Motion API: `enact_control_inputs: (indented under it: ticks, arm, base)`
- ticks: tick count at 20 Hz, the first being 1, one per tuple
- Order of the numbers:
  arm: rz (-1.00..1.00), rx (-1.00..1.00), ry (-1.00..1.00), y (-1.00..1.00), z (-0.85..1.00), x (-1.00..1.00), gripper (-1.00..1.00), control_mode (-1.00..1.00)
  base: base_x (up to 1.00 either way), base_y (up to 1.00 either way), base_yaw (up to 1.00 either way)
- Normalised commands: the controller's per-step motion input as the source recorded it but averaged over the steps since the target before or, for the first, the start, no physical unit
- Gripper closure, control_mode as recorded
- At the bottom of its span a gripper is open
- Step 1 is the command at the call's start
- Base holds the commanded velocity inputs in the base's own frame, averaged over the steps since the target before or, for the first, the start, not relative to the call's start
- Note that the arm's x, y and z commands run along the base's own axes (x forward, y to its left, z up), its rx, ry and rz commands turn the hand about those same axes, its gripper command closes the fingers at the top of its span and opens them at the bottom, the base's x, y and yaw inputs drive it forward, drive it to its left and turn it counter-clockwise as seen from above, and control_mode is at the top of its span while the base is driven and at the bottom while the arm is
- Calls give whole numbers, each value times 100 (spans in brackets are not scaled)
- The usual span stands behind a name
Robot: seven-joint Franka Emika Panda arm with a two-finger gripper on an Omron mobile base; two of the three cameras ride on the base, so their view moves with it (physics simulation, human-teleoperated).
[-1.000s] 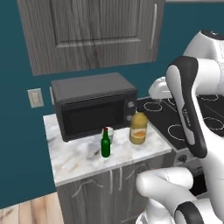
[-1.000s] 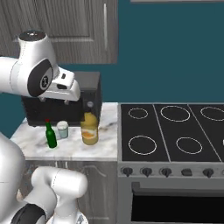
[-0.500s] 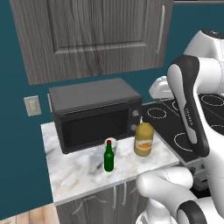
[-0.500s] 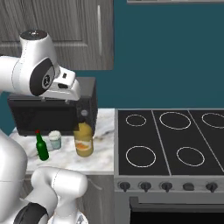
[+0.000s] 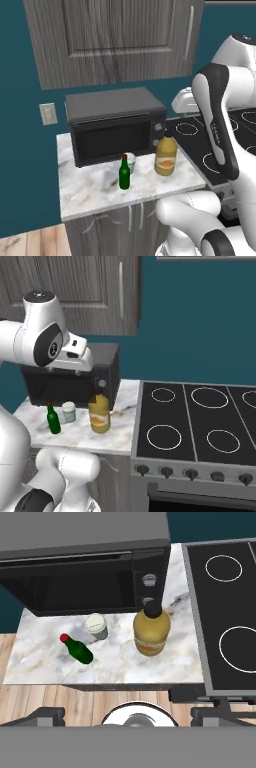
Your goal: Move the drinks to the dining counter.
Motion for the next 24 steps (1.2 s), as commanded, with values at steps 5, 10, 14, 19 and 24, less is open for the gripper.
enact_control_inputs:
  ticks: [5, 10, 14, 19, 24]
  arm:
    - [0, 0, 0, 0, 0, 0, -100, 100]
    - [0, 0, 0, 0, 0, 0, -100, 100]
    - [0, 0, 0, 0, 0, 0, -100, 100]
    - [2, 0, 3, -11, -10, -1, -100, -100]
    - [1, 0, 10, -24, -25, -6, -100, -100]
  base:
    - [15, -53, 24]
    - [2, -29, 13]
    - [0, -14, 8]
    - [0, -14, 4]
    - [0, 0, 0]
